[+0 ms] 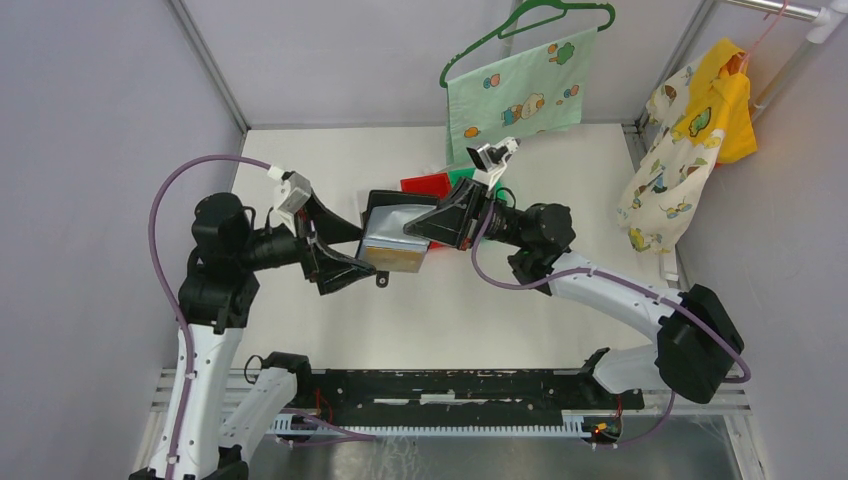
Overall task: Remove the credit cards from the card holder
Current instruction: Remove the credit card from the card holder.
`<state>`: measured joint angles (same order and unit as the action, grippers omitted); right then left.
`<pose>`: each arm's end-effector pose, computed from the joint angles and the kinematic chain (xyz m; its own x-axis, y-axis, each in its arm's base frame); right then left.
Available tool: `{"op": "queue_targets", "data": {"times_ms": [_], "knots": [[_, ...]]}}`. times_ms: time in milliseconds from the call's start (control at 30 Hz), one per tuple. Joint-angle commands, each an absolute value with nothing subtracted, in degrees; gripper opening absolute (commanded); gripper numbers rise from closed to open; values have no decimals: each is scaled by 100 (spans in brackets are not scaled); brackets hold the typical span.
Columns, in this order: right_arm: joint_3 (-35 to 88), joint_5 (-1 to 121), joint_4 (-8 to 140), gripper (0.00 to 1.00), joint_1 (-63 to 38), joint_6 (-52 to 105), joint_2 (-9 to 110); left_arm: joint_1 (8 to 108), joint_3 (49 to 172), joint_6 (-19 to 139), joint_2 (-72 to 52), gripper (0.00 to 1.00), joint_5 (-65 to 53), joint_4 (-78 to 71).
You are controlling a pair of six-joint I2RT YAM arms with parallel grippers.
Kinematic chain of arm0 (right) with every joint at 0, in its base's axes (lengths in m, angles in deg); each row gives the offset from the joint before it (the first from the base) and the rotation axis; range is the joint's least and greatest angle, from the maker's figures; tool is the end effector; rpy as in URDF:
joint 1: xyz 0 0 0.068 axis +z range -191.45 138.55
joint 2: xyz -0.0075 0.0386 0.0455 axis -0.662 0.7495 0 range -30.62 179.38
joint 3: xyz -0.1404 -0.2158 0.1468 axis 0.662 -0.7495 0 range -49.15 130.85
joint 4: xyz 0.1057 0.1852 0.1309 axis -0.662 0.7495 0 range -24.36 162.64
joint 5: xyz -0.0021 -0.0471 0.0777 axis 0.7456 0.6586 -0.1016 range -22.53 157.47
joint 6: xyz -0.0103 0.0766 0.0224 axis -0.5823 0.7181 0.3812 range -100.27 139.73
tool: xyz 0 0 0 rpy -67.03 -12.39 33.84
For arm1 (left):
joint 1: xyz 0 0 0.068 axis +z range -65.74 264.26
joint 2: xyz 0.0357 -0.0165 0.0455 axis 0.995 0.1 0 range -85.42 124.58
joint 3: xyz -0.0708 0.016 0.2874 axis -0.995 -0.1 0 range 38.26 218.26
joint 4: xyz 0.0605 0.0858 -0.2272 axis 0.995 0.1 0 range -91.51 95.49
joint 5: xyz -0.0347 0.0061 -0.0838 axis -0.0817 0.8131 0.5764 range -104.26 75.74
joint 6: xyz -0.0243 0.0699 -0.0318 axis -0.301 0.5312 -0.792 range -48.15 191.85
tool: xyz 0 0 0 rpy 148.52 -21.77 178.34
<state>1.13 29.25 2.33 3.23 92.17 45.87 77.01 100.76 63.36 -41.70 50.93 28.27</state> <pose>0.1764 0.2350 0.4223 -0.7318 0.3297 -0.5964 -0.6814 -0.3406 0.6478 0.1053 -0.0772 0.4249 -0.3257 -0.0210 -0.9453 0.8986 0.3039 -0.3163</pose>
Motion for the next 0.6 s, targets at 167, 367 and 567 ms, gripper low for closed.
{"op": "queue_targets", "data": {"times_ms": [167,367,567], "knots": [[607,3271,-866,0,661,9827,4980,7675,10060,6586,-4114,78,6195,2801],[359,3933,-881,0,662,9569,4878,7679,10452,8085,-3933,51,6702,4480],[392,3500,-173,30,658,8918,4864,7678,10713,8495,-3793,2,6354,5001]]}}
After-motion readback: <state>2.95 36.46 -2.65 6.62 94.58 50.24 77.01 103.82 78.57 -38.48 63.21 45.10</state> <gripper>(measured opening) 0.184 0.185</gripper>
